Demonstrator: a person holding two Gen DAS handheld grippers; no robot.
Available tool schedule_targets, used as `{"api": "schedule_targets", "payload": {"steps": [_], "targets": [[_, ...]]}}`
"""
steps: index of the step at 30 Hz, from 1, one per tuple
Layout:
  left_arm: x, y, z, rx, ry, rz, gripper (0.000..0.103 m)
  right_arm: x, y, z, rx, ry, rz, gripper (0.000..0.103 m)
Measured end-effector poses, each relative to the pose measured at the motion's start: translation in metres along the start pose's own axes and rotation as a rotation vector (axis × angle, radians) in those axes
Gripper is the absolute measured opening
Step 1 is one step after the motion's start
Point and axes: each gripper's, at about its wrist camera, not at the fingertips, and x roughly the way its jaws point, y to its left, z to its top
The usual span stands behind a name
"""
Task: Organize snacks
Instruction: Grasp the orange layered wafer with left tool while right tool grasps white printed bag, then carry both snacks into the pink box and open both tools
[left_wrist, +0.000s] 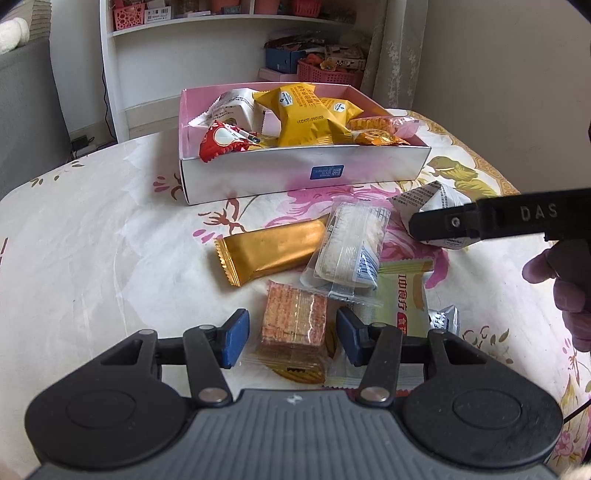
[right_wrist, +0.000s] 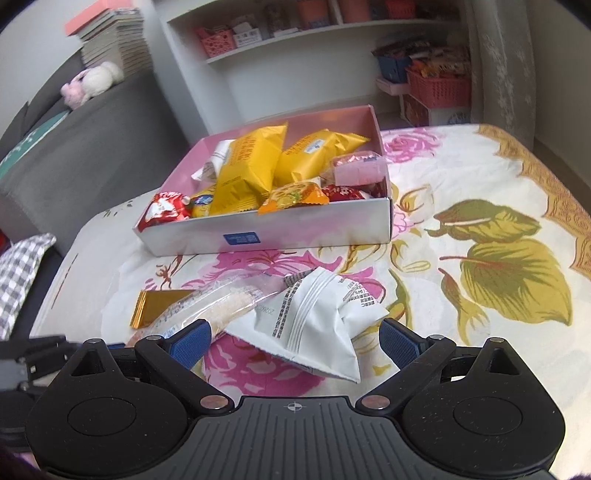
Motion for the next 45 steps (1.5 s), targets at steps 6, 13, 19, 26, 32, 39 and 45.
{"api": "schedule_targets", "payload": {"steps": [6, 13, 19, 26, 32, 39, 45], "targets": [[0.003, -0.006, 0.004, 0.028, 0.013, 0.039, 0.034, 0.013, -0.012, 0.008, 0.128, 0.027, -0.016, 0.097], [0.001, -0.002, 0.004, 0.006, 0.026, 0.041, 0.032, 0.015, -0.013, 0.009, 0.119, 0.03, -0.05, 0.082], [-0.002, 0.004, 0.004, -0.024, 0.039, 0.049, 0.032, 0.012, -0.015, 0.009, 0.116, 0.032, -0.067, 0.056], [-0.009, 0.013, 0.003, -0.074, 0.047, 0.053, 0.032, 0.007, -0.014, 0.008, 0.117, 0.045, -0.071, 0.048], [-0.014, 0.019, 0.004, -0.096, 0.045, 0.062, 0.032, 0.003, -0.015, 0.009, 0.135, 0.057, -0.072, 0.04], [-0.019, 0.02, 0.005, -0.101, 0.03, 0.068, 0.032, 0.0, -0.012, 0.009, 0.111, 0.052, -0.066, 0.033], [-0.025, 0.026, 0.007, -0.121, 0.015, 0.073, 0.032, -0.004, -0.008, 0.01, 0.095, 0.045, -0.055, 0.03]]}}
